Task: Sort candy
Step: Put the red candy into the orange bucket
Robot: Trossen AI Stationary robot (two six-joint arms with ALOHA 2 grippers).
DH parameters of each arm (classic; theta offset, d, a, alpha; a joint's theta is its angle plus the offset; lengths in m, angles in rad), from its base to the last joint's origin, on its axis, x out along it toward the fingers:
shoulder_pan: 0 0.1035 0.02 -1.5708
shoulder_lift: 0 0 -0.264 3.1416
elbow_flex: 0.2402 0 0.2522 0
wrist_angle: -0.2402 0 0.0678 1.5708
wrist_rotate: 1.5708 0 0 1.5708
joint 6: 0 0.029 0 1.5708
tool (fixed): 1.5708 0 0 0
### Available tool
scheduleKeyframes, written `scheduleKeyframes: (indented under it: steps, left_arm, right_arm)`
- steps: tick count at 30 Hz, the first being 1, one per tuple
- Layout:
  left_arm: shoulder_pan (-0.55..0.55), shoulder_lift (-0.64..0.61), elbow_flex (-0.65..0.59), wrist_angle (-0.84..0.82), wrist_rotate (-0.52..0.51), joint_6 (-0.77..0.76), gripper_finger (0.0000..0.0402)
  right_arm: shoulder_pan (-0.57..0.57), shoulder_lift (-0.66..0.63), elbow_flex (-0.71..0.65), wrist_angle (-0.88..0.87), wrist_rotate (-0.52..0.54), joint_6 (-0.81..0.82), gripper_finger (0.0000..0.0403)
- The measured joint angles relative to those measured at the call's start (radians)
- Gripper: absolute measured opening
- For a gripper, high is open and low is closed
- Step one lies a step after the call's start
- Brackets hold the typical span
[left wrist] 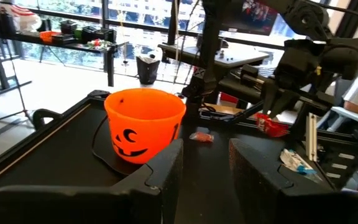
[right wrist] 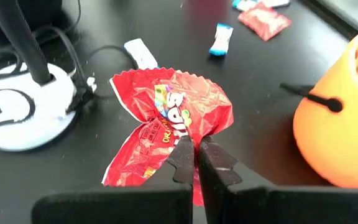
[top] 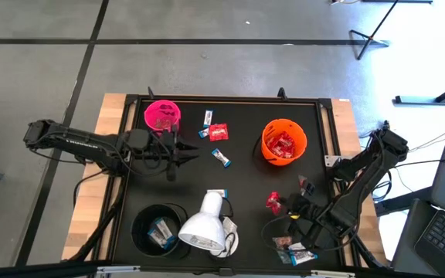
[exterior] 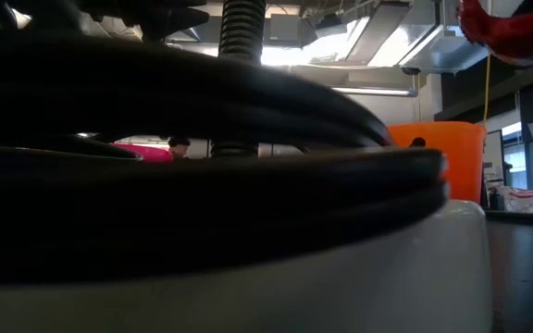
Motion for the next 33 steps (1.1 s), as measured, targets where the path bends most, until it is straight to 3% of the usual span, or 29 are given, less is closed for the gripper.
scheduleKeyframes:
  steps: [15,24,33]
  left_arm:
    - [0.000,0.000,0.000,0.000,-0.010,0.000,0.0122]
    - [0.000,0.000,0.000,0.000,-0.010,0.000,0.0122]
    - [0.000,0.000,0.000,-0.011,-0.009,0.000,0.0122]
  right_arm:
    - [-0.031,0.000,-0.001,0.006,0.326,0.016,0.0005]
    - [-0.106,0.000,-0.001,0.009,0.281,0.005,0.0005]
    - [-0.109,0.001,-0.001,0.043,0.277,-0.023,0.0005]
